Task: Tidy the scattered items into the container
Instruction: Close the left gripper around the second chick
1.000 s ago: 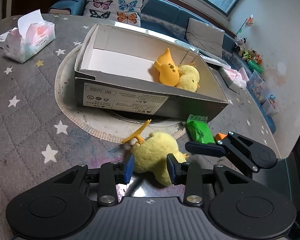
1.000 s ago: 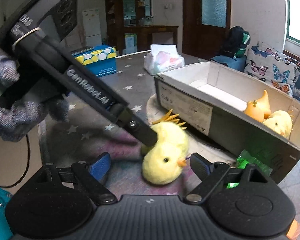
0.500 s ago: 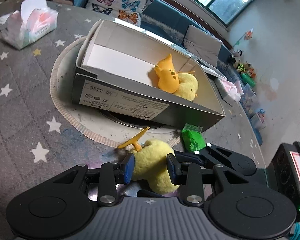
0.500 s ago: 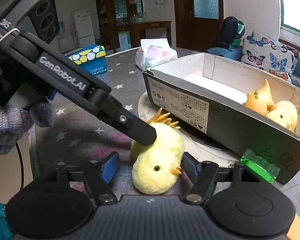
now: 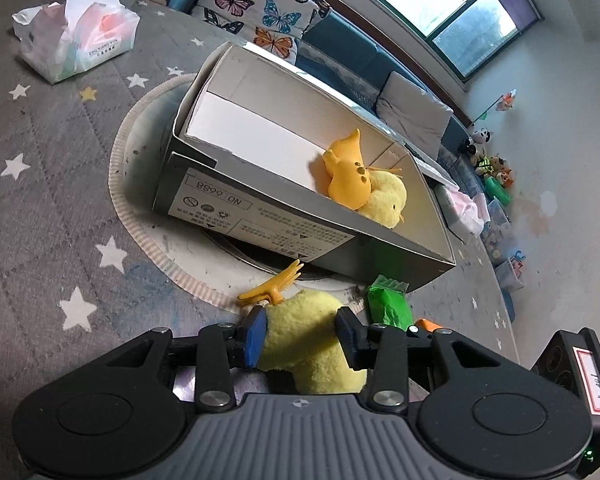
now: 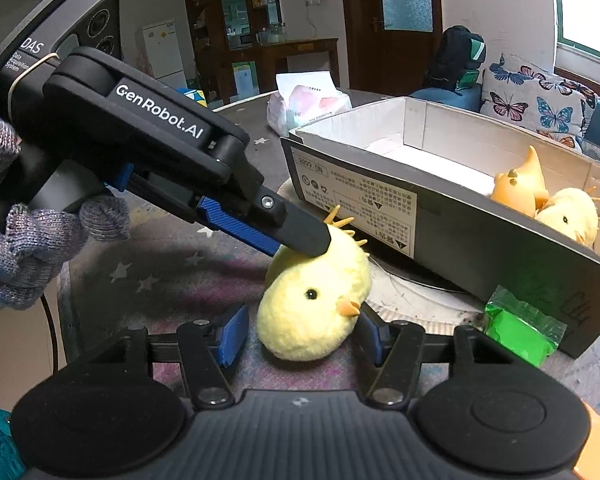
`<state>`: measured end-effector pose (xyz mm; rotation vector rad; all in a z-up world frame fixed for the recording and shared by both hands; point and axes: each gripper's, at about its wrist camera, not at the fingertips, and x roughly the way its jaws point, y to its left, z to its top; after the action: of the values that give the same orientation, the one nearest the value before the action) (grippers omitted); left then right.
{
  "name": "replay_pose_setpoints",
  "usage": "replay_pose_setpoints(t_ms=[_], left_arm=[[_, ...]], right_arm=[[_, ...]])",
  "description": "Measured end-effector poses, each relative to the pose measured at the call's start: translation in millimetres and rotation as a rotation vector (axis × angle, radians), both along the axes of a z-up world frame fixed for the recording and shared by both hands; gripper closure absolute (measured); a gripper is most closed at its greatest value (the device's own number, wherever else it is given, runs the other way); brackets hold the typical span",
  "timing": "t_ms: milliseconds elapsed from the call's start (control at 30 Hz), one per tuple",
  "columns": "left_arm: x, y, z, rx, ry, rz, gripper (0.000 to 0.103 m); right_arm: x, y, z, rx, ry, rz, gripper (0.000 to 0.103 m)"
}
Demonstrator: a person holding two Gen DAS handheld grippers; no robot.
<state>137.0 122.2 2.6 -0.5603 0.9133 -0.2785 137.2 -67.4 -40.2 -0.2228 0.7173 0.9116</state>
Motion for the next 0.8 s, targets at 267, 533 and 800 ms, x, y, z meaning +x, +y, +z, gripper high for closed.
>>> replay_pose_setpoints(t_ms=[267, 533, 800], left_arm=[[-3.4, -1.9, -2.7, -0.004, -0.003, -0.029, 0.059], [-3.0, 6.2, -6.5, -0.058, 0.02, 0.02, 0.06], [-3.2, 7.6, -5.0, -0.061, 0.022, 0.028, 0.06]], right_arm=[[3.7, -7.3, 3.3, 0.026, 0.016, -0.029, 0.043], [2.7, -4.9, 7.8, 0.032, 0.005, -0.022, 0.046], [5.9, -6.9, 7.1, 0.033, 0.026, -0.019, 0.053]])
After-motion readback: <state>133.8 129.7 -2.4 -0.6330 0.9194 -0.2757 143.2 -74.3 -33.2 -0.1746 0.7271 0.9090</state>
